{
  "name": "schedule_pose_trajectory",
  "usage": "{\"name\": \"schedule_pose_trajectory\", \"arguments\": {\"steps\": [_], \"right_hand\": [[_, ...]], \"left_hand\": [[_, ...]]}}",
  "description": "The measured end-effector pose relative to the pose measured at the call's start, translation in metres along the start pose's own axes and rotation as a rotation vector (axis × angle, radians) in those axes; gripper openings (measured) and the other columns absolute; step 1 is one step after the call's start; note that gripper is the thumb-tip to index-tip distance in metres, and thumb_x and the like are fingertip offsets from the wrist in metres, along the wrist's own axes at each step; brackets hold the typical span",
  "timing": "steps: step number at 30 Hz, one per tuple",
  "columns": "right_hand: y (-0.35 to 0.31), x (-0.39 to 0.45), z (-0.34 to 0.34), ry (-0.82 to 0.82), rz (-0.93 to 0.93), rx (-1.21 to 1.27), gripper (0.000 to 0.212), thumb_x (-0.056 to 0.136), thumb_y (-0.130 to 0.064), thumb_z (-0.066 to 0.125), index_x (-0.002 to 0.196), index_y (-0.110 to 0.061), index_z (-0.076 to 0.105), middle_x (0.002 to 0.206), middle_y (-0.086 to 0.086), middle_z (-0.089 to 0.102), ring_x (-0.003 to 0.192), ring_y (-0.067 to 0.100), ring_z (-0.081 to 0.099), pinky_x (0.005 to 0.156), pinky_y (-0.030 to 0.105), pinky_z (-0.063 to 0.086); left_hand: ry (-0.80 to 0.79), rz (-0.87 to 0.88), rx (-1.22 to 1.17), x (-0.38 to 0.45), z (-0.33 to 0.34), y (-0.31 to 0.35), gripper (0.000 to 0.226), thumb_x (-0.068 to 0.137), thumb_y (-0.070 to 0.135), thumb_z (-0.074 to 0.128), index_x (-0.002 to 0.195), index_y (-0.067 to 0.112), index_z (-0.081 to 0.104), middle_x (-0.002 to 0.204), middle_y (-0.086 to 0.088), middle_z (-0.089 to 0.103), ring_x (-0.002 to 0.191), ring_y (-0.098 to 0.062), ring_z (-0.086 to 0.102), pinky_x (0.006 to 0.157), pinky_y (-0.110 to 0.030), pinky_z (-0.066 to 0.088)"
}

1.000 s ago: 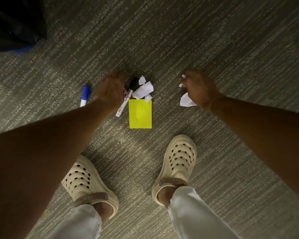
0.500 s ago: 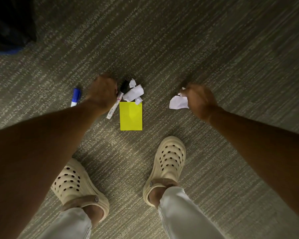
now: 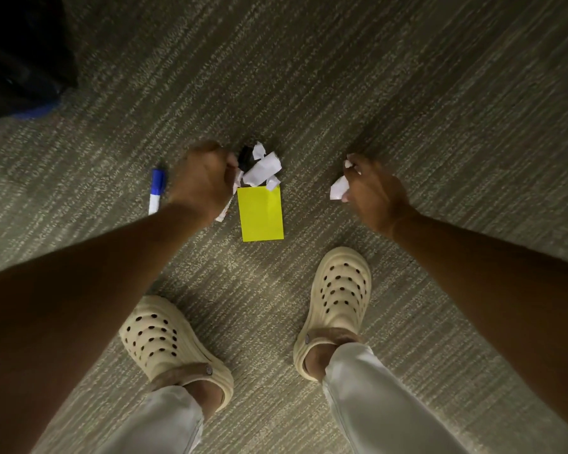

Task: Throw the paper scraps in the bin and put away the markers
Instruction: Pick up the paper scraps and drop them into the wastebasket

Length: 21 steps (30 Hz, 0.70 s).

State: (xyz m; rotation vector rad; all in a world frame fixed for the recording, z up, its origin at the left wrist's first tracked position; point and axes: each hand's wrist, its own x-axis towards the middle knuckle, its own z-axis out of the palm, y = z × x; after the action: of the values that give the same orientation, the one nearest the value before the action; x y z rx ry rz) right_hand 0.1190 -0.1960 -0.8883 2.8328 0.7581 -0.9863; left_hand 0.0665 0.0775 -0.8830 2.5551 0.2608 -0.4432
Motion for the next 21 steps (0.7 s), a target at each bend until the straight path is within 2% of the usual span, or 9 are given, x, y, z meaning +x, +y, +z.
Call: {"name": "schedule_pose_trajectory", "arguments": {"steps": [2, 5, 9, 12, 15, 18, 21], "right_hand": [[0.001, 0.003, 0.000, 0.031, 0.014, 0.012, 0.040, 0.087, -0.004, 0.062, 0.127, -0.002, 0.054, 0.132, 0.019, 0.051, 0.117, 0.035, 0.052, 0.095, 0.045, 0.051], [0.005, 0.005, -0.009, 0.030, -0.018, 0.009, 0.021, 0.091, -0.008, 0.058, 0.111, -0.003, 0.065, 0.114, 0.020, 0.062, 0.104, 0.036, 0.061, 0.086, 0.043, 0.052], [0.008, -0.002, -0.016, 0.084, -0.101, 0.117, 0.017, 0.093, -0.013, 0.058, 0.098, -0.002, 0.071, 0.094, 0.023, 0.067, 0.083, 0.038, 0.064, 0.071, 0.042, 0.054], [0.010, -0.002, -0.015, 0.085, -0.082, 0.086, 0.012, 0.092, -0.013, 0.061, 0.095, -0.003, 0.068, 0.097, 0.018, 0.066, 0.087, 0.032, 0.064, 0.070, 0.036, 0.053], [0.011, 0.001, -0.015, 0.101, -0.068, 0.066, 0.010, 0.091, -0.010, 0.061, 0.097, -0.004, 0.067, 0.099, 0.016, 0.066, 0.087, 0.031, 0.064, 0.068, 0.034, 0.052], [0.011, 0.004, -0.014, 0.123, -0.079, 0.066, 0.013, 0.092, -0.011, 0.060, 0.102, -0.005, 0.066, 0.100, 0.015, 0.067, 0.087, 0.029, 0.064, 0.067, 0.031, 0.049], [0.007, 0.007, -0.015, 0.132, -0.081, 0.068, 0.013, 0.090, -0.011, 0.062, 0.101, -0.005, 0.066, 0.100, 0.015, 0.067, 0.087, 0.029, 0.065, 0.068, 0.033, 0.051]], "left_hand": [[-0.023, 0.034, -0.047, -0.004, 0.003, 0.008, 0.020, 0.089, 0.005, 0.052, 0.084, 0.007, 0.071, 0.093, -0.016, 0.066, 0.082, -0.032, 0.062, 0.071, -0.031, 0.042], [-0.062, 0.075, -0.085, -0.005, 0.010, 0.019, 0.017, 0.083, -0.002, 0.057, 0.076, 0.006, 0.070, 0.093, -0.016, 0.066, 0.081, -0.032, 0.063, 0.069, -0.033, 0.043], [-0.106, 0.113, -0.093, 0.001, 0.021, 0.030, 0.012, 0.078, -0.004, 0.064, 0.084, 0.006, 0.067, 0.094, -0.015, 0.066, 0.084, -0.032, 0.063, 0.074, -0.030, 0.038], [-0.183, 0.048, -0.065, 0.015, 0.028, 0.030, 0.029, 0.072, 0.006, 0.072, 0.100, 0.010, 0.064, 0.111, -0.015, 0.057, 0.091, -0.031, 0.060, 0.077, -0.032, 0.041], [-0.238, 0.023, -0.041, 0.025, 0.031, 0.032, 0.044, 0.063, 0.005, 0.077, 0.103, 0.012, 0.062, 0.117, -0.015, 0.047, 0.088, -0.030, 0.060, 0.076, -0.034, 0.042], [-0.283, 0.050, 0.084, 0.028, 0.036, 0.037, 0.043, 0.068, 0.006, 0.075, 0.107, 0.013, 0.060, 0.120, -0.017, 0.047, 0.097, -0.036, 0.059, 0.081, -0.041, 0.042], [-0.251, 0.064, 0.130, 0.023, 0.042, 0.038, 0.037, 0.080, 0.020, 0.071, 0.114, 0.012, 0.057, 0.123, -0.016, 0.051, 0.109, -0.035, 0.052, 0.092, -0.052, 0.038]]}}
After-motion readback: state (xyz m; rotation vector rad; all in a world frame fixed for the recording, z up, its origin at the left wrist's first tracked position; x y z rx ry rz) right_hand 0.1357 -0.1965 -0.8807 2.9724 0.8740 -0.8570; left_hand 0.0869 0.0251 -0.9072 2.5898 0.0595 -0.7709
